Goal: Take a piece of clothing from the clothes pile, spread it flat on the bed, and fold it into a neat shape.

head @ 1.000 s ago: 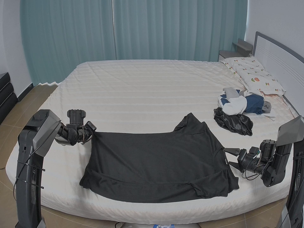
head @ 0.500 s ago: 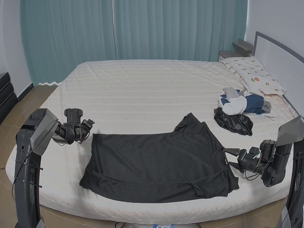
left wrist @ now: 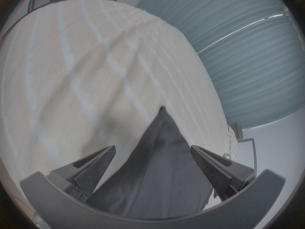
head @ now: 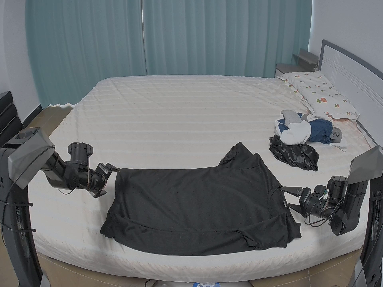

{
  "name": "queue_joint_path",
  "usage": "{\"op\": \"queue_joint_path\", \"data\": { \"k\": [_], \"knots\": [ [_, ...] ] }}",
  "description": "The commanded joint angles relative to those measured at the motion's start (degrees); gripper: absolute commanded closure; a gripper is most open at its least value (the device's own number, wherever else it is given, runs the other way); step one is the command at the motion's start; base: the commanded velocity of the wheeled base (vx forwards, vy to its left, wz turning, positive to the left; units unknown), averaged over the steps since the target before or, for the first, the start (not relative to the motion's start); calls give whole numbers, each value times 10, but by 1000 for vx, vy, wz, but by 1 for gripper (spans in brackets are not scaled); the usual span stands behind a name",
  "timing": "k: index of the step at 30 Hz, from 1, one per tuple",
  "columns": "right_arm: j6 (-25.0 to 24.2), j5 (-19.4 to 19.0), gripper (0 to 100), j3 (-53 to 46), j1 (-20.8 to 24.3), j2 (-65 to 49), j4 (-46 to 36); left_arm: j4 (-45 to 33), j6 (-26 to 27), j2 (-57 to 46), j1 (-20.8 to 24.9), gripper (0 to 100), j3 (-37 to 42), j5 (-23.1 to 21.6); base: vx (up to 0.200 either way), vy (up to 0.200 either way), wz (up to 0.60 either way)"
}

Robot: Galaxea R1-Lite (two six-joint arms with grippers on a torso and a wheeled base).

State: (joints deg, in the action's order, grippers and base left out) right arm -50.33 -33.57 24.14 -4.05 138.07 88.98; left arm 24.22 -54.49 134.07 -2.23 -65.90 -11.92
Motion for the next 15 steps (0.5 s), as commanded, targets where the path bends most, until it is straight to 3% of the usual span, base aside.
{"op": "queue_joint_path", "data": {
  "k": [1,8,15],
  "knots": [
    [0,0,0,-1,0,1,6,0,10,-136,2,0,144,-64,0,0,0],
    [0,0,0,-1,0,1,6,-2,128,-142,15,0,237,-56,0,0,0],
    [1,0,0,-1,0,1,7,-5,130,-137,45,0,247,-46,0,0,0]
  ]
}}
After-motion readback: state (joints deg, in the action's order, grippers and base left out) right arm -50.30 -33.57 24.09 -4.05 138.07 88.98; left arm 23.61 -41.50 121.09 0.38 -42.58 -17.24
